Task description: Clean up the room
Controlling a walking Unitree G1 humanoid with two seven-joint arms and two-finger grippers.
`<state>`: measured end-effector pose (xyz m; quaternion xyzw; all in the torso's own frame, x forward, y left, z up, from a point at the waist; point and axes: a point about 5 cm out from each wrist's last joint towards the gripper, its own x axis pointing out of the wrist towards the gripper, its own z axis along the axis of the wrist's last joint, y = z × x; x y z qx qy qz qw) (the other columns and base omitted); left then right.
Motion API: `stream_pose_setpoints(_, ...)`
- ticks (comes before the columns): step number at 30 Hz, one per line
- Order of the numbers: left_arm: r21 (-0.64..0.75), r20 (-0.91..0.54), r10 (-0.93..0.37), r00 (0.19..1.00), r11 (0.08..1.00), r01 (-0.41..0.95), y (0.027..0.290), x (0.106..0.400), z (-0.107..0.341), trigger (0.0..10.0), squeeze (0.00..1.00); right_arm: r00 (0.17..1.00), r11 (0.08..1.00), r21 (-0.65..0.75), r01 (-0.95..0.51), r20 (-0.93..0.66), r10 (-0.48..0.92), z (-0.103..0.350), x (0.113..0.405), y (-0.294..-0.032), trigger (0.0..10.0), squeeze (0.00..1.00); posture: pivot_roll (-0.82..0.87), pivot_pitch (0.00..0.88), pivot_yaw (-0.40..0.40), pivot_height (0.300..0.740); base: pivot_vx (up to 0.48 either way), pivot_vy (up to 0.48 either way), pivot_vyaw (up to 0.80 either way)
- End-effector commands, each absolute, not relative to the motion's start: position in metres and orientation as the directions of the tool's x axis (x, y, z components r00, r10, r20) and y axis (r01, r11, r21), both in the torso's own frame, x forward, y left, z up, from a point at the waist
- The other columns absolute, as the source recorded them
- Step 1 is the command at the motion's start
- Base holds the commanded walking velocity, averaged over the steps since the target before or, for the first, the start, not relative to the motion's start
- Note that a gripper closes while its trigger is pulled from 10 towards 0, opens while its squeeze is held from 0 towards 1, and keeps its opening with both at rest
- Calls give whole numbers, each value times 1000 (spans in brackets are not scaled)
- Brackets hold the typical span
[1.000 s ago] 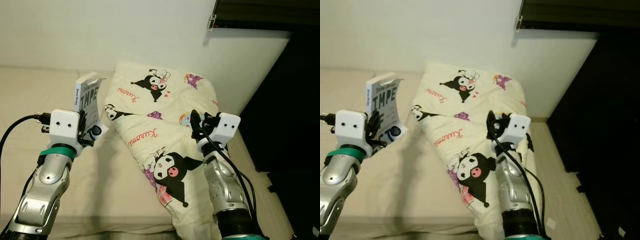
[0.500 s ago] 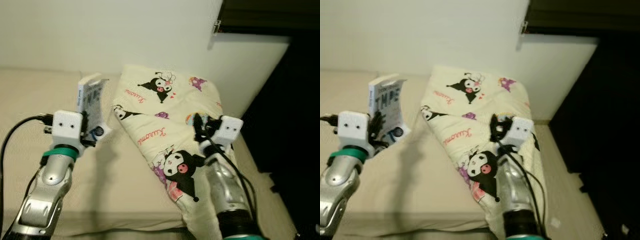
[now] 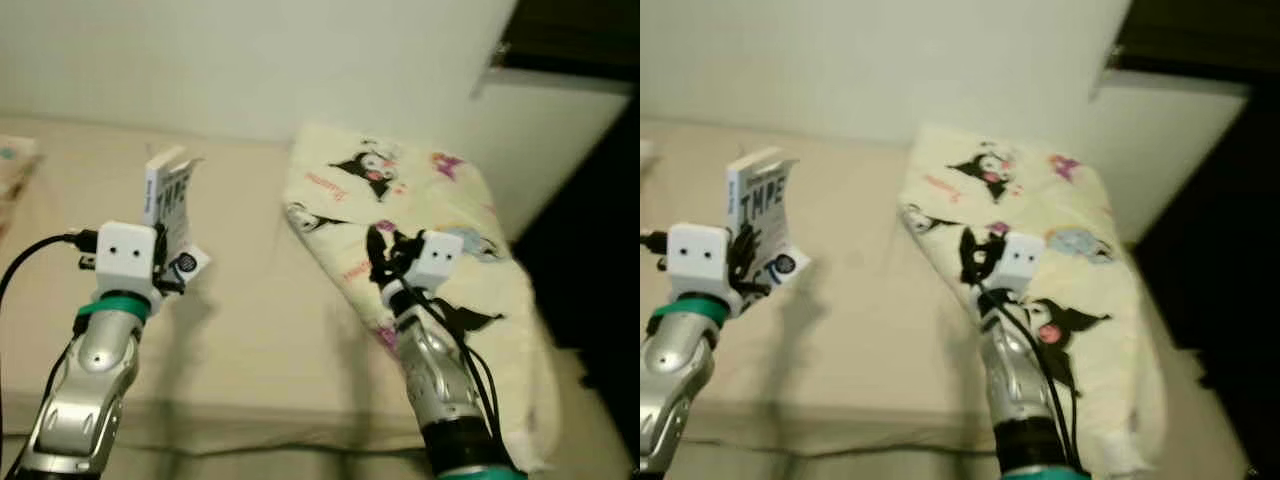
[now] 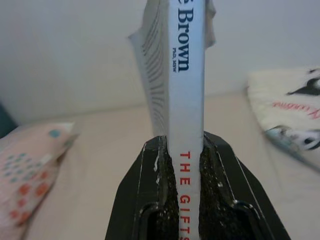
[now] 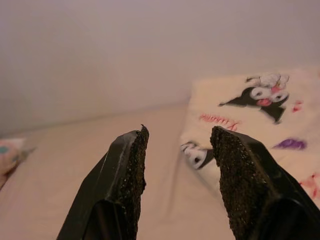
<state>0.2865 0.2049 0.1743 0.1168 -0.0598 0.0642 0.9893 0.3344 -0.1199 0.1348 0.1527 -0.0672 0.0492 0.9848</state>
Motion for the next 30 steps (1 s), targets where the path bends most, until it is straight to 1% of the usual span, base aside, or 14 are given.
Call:
stream_pose_setpoints(1,230,149,110,983,963,-142,205,285,177,10000,0,988,949,301,-95,143,54,133,334,-125,10000,0,167,0,-8,740,0,480,0)
stream_pose_setpoints(18,234,138,106,985,963,-136,205,285,176,10000,0,989,948,304,-93,142,52,132,332,-124,10000,0,166,0,1,740,0,480,0)
stream_pose_setpoints(21,307,139,96,986,942,-136,205,286,174,10000,0,987,947,306,-99,148,55,133,332,-124,10000,0,164,0,2,740,0,-101,0)
stream_pose_setpoints(23,313,137,93,986,940,-133,204,287,174,10000,0,987,947,306,-99,149,55,133,332,-124,10000,0,164,0,2,740,0,-480,0)
stream_pose_setpoints(29,312,128,84,988,943,-120,203,288,172,10000,0,986,947,306,-101,155,55,135,331,-124,10000,0,153,0,7,740,0,0,0)
stream_pose_setpoints(30,312,126,83,989,942,-119,203,288,172,10000,0,986,947,306,-101,155,55,134,331,-124,10000,0,153,0,7,740,0,-480,0)
